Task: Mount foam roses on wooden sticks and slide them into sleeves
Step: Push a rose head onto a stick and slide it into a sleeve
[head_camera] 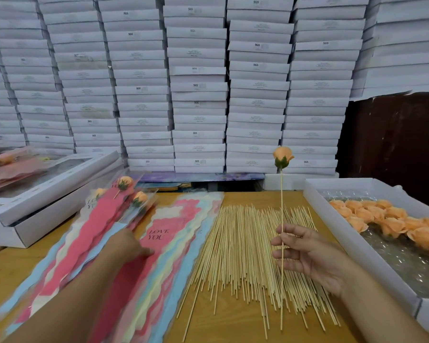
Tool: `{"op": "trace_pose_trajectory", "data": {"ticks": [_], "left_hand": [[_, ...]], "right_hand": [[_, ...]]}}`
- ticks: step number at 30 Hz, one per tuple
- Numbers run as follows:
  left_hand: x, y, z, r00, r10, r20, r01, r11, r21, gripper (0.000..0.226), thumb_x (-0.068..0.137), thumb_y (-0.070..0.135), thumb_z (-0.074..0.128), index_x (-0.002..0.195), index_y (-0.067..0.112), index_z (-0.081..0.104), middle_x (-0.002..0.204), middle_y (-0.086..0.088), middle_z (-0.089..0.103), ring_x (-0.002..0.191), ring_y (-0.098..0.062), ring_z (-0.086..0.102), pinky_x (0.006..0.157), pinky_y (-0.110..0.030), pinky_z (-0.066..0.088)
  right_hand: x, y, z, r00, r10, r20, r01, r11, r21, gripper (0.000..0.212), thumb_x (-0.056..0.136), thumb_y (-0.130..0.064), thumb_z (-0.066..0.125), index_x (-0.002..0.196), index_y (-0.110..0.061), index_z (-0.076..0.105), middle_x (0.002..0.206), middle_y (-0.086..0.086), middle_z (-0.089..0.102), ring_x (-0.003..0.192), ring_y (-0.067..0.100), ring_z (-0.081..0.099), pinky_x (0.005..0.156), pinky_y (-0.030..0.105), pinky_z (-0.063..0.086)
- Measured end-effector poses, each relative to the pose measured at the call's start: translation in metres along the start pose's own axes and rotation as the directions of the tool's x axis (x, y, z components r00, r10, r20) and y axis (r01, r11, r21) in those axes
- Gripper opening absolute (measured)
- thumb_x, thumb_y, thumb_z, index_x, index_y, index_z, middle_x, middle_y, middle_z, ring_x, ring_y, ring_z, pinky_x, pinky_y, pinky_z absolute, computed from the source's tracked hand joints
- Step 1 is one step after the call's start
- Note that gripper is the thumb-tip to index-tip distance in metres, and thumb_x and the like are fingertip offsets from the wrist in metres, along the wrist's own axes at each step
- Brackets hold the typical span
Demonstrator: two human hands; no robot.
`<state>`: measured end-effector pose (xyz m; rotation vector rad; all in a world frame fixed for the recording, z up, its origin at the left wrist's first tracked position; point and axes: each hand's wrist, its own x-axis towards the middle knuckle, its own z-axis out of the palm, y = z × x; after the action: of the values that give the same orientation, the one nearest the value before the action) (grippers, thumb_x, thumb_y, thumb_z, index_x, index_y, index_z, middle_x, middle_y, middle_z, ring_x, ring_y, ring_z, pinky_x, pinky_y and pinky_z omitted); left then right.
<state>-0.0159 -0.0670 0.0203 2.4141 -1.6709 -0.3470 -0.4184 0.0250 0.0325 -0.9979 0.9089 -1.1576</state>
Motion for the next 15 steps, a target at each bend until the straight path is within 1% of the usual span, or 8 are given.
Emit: {"op": "trace_pose_trajectory", "data": {"ticks": [2,4,6,9,11,12,15], "left_hand": [[-0.0021,0.0,-0.0017,0.999,0.002,-0.034,-0.002,1.0,0.021,0.055,0.07,0.06,0.083,0.078,0.013,0.054,0.074,0.001,0.058,0.069,-0.013,0.054,0.055,-0.027,0.037],[-0.0038,0.001,-0.003,0.998,0.004,-0.056,-0.002,1.0,0.031,0.057,0.069,0.059,0.084,0.081,0.012,0.053,0.075,0.001,0.056,0.07,-0.014,0.054,0.057,-0.027,0.038],[-0.0052,0.0029,-0.0054,0.999,0.001,-0.043,0.001,0.999,0.045,0.061,0.07,0.058,0.083,0.095,0.01,0.054,0.082,0.001,0.056,0.08,-0.017,0.055,0.066,-0.025,0.041],[-0.0044,0.0049,-0.0074,1.0,-0.022,-0.002,0.022,0.998,0.056,0.074,0.073,0.057,0.081,0.121,0.007,0.055,0.103,-0.005,0.06,0.095,-0.021,0.057,0.077,-0.026,0.044],[-0.0043,0.0051,-0.0077,0.999,-0.039,0.013,0.038,0.998,0.048,0.079,0.074,0.056,0.081,0.127,0.005,0.054,0.109,-0.007,0.062,0.098,-0.022,0.057,0.081,-0.027,0.047],[-0.0045,0.0051,-0.0079,0.999,-0.042,0.016,0.041,0.998,0.042,0.078,0.074,0.056,0.082,0.126,0.005,0.054,0.107,-0.006,0.062,0.096,-0.022,0.058,0.082,-0.028,0.048],[-0.0043,0.0048,-0.0086,1.0,-0.026,0.006,0.026,0.999,0.034,0.073,0.071,0.056,0.084,0.118,0.006,0.059,0.09,-0.002,0.063,0.086,-0.02,0.062,0.08,-0.029,0.053]], "right_hand": [[0.0007,0.0006,0.0,1.0,-0.005,-0.002,0.005,1.0,-0.007,0.035,0.078,-0.01,0.071,0.112,-0.005,0.064,0.095,0.017,0.073,0.073,0.027,0.073,0.058,0.034,0.061],[0.0009,0.0008,-0.0004,1.0,-0.01,0.0,0.01,1.0,-0.013,0.035,0.078,-0.01,0.071,0.112,-0.005,0.065,0.095,0.017,0.073,0.074,0.026,0.073,0.059,0.035,0.061],[0.0008,0.001,-0.0005,1.0,-0.013,0.002,0.013,1.0,-0.016,0.035,0.078,-0.01,0.071,0.112,-0.005,0.065,0.095,0.017,0.073,0.074,0.026,0.073,0.059,0.035,0.061],[0.001,0.001,-0.0012,1.0,-0.021,0.004,0.021,1.0,-0.014,0.036,0.078,-0.01,0.071,0.113,-0.004,0.065,0.095,0.017,0.073,0.074,0.026,0.072,0.058,0.035,0.061],[0.0014,0.0006,-0.0011,1.0,-0.028,0.0,0.028,1.0,-0.011,0.038,0.077,-0.01,0.071,0.114,-0.003,0.064,0.094,0.017,0.073,0.073,0.025,0.072,0.058,0.035,0.061],[0.0014,0.0006,-0.0008,1.0,-0.03,-0.002,0.03,0.999,-0.01,0.038,0.077,-0.01,0.071,0.114,-0.002,0.064,0.094,0.017,0.073,0.072,0.025,0.072,0.058,0.034,0.061],[0.0014,0.0013,-0.0005,0.999,-0.034,-0.002,0.034,0.999,-0.017,0.039,0.075,-0.011,0.072,0.113,-0.003,0.064,0.093,0.016,0.073,0.072,0.025,0.072,0.057,0.034,0.06]]}}
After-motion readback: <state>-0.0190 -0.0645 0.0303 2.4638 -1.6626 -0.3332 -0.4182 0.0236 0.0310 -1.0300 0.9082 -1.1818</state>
